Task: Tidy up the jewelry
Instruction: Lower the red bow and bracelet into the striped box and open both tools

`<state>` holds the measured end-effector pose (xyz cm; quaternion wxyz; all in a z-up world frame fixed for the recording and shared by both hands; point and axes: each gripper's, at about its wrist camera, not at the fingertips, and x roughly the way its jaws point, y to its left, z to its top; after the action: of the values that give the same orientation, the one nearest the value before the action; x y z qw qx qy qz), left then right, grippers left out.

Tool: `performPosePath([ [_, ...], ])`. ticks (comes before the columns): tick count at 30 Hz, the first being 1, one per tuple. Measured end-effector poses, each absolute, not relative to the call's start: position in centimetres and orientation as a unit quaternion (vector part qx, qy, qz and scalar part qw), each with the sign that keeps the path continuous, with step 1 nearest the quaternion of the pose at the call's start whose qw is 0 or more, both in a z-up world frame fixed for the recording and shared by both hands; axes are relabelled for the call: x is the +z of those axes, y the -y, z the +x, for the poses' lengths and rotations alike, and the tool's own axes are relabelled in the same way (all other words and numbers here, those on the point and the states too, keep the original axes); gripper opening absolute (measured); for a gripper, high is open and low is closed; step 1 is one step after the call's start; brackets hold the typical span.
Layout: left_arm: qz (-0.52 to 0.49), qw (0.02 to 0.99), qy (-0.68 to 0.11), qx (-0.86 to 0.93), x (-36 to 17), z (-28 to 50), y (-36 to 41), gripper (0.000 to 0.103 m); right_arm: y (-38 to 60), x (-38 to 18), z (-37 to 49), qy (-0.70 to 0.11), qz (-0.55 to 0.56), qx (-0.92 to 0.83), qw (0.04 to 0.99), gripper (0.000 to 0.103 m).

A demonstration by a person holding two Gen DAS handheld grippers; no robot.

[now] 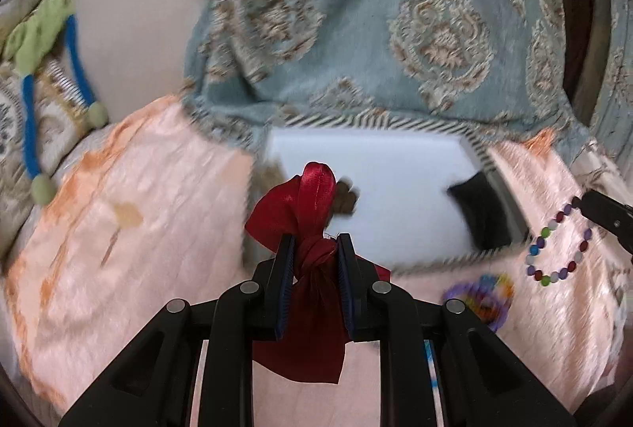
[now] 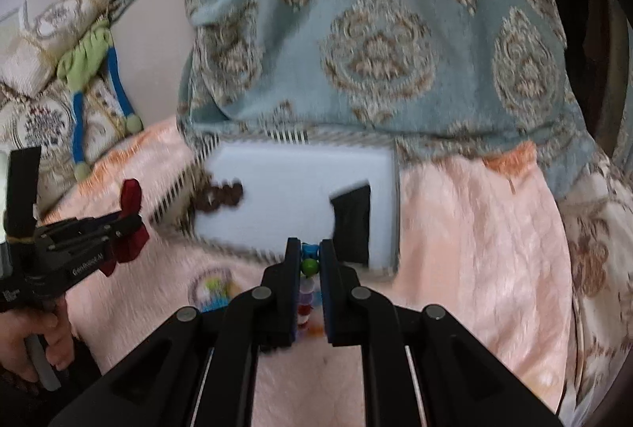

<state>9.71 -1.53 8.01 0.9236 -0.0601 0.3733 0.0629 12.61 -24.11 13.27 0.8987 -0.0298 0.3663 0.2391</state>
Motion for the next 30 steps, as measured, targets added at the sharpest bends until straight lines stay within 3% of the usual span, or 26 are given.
performPosePath([
  [4, -0.071, 0.923, -0.376, 0.038, 8.0, 13.8, 2.0, 0.004, 22.7, 13.7, 16.1, -0.356, -0.016, 0.248, 0.901, 0.009],
  [11, -0.091, 0.911, -0.401, 0.000, 4.6, 19.2, 3.6, 0.004, 20.7, 9.4, 21.2, -0.393, -0.009, 0.242, 0.887, 0.009],
  [20, -0.137, 0.899, -0.416, 0.010, 2.9, 26.0, 0.2, 0.004, 17.3, 7.3, 26.9, -0.405, 0.007, 0.258, 0.877, 0.009],
  [30, -0.142, 0.881, -0.448, 0.053, -0.1, 28.0, -2.3, 0.004, 18.9, 2.1, 33.4, -0.465, 0.038, 0.198, 0.862, 0.009],
])
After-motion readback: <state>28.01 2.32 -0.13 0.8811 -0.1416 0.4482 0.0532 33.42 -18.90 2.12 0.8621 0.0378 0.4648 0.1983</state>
